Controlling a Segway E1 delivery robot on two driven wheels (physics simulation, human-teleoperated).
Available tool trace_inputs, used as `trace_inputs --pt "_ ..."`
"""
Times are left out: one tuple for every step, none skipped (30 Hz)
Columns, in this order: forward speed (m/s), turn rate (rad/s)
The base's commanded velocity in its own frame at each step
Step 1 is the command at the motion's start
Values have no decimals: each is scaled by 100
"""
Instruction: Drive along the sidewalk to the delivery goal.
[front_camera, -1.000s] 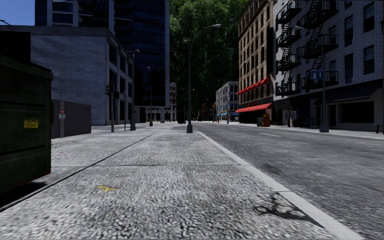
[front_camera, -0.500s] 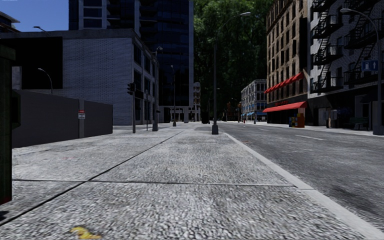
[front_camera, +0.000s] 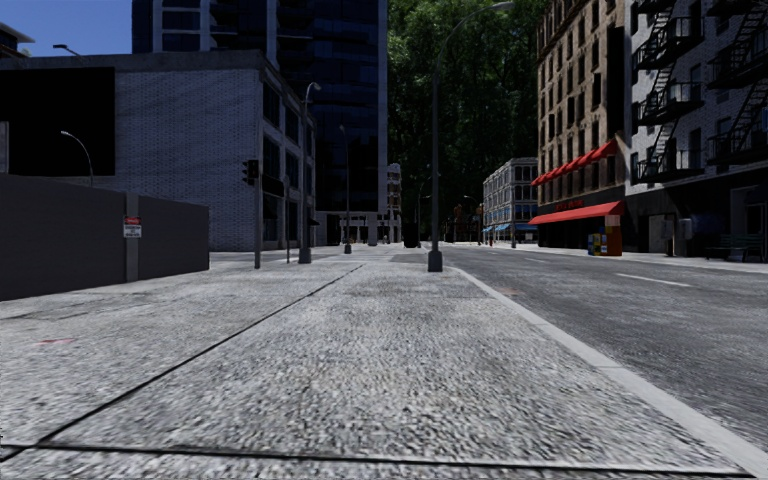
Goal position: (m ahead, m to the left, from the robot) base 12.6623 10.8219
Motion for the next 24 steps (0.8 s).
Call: trace_inputs --pt "200 0" --pt "200 0" --pt "200 0" --pt "200 0" --pt "200 0" --pt "200 0" --pt "200 0" --pt "200 0" --pt "200 0" --pt "200 0" --pt "200 0" --pt "200 0" --pt "200 0" --pt "200 0" --pt "200 0" --pt "200 0" --pt "200 0" --pt "200 0" --pt "200 0" --pt "200 0" --pt "200 0" --pt "200 0" --pt "200 0" --pt "200 0"
